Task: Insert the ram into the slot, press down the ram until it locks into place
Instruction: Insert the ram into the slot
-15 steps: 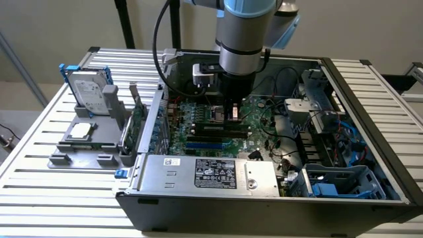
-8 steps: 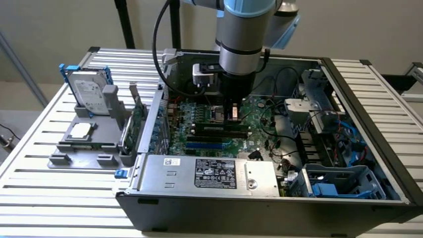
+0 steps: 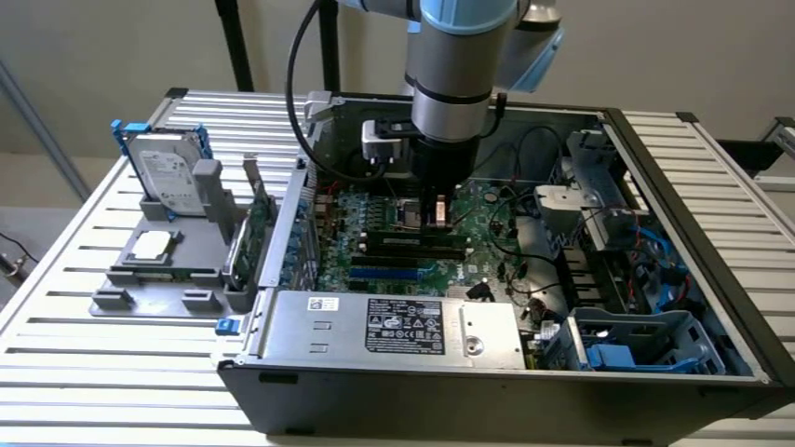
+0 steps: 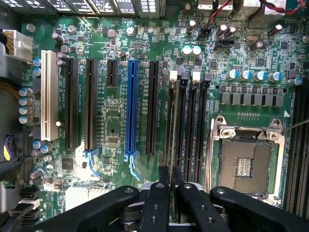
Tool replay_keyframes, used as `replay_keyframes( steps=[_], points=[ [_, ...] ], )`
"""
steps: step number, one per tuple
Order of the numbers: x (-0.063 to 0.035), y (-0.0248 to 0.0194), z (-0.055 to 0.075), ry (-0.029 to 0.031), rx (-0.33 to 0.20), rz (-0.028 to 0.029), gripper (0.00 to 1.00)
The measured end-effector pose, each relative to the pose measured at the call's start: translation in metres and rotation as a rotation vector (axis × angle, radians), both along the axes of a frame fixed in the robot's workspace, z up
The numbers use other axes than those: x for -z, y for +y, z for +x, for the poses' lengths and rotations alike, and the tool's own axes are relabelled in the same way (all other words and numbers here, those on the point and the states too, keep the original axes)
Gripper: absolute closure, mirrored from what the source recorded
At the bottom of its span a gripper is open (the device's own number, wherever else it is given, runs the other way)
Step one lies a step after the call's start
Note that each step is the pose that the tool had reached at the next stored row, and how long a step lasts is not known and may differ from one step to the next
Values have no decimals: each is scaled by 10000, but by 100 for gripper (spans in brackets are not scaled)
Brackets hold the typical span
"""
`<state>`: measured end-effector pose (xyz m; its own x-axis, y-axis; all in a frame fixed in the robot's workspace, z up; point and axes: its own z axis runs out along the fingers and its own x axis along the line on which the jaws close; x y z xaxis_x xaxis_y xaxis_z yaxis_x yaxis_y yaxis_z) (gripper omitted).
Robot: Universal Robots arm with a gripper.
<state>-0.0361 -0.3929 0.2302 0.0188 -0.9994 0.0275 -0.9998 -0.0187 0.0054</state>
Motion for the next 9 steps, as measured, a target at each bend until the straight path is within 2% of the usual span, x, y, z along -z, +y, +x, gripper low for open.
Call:
replay_keyframes(
  steps=[9],
  points=[
    [14,5,0,1,32,-16,86]
  ],
)
